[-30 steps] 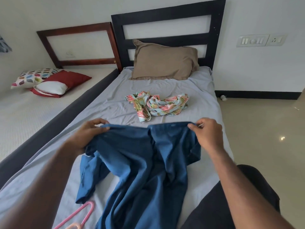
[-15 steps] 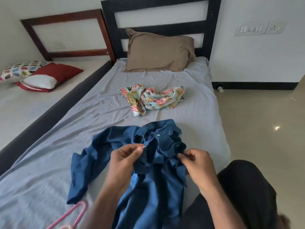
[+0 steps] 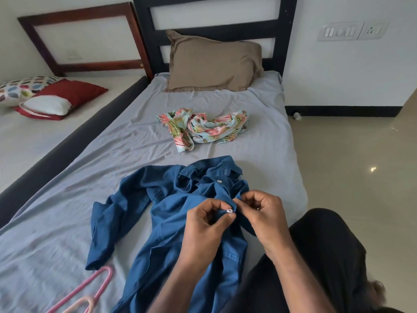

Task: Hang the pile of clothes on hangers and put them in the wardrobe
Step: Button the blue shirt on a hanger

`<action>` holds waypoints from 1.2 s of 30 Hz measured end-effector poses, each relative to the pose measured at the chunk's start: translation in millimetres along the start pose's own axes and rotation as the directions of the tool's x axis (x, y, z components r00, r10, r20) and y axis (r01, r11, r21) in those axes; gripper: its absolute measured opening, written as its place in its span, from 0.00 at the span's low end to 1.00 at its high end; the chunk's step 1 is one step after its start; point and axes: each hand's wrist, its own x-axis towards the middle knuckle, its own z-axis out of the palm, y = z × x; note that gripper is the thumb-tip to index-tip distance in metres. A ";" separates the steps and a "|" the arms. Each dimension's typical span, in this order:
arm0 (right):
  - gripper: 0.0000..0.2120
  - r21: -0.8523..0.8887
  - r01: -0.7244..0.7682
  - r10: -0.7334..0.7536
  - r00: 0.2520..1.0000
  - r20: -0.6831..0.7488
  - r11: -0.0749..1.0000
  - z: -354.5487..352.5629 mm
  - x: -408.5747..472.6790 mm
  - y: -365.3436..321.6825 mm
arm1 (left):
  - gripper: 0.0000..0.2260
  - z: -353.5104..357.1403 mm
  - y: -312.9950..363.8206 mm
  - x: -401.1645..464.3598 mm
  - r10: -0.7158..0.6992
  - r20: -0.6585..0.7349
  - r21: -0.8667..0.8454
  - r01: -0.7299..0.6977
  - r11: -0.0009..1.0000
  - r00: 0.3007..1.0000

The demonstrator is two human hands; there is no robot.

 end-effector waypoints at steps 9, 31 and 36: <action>0.07 0.132 -0.047 0.037 0.996 0.077 0.990 -1.9 -3.2 -2.6 | 0.06 17.8 -5.8 -2.6 0.011 -0.140 -0.020 -0.014 1.000 0.990; 0.05 -0.071 0.062 -0.054 0.992 0.112 0.996 0.1 -3.2 6.3 | 0.05 18.4 -9.6 4.7 0.087 -0.224 0.008 -0.087 0.996 0.971; 0.08 -0.052 0.052 -0.046 0.993 0.111 0.997 0.8 -3.1 6.7 | 0.04 17.8 -8.0 6.9 0.109 -0.275 0.121 -0.078 0.990 0.955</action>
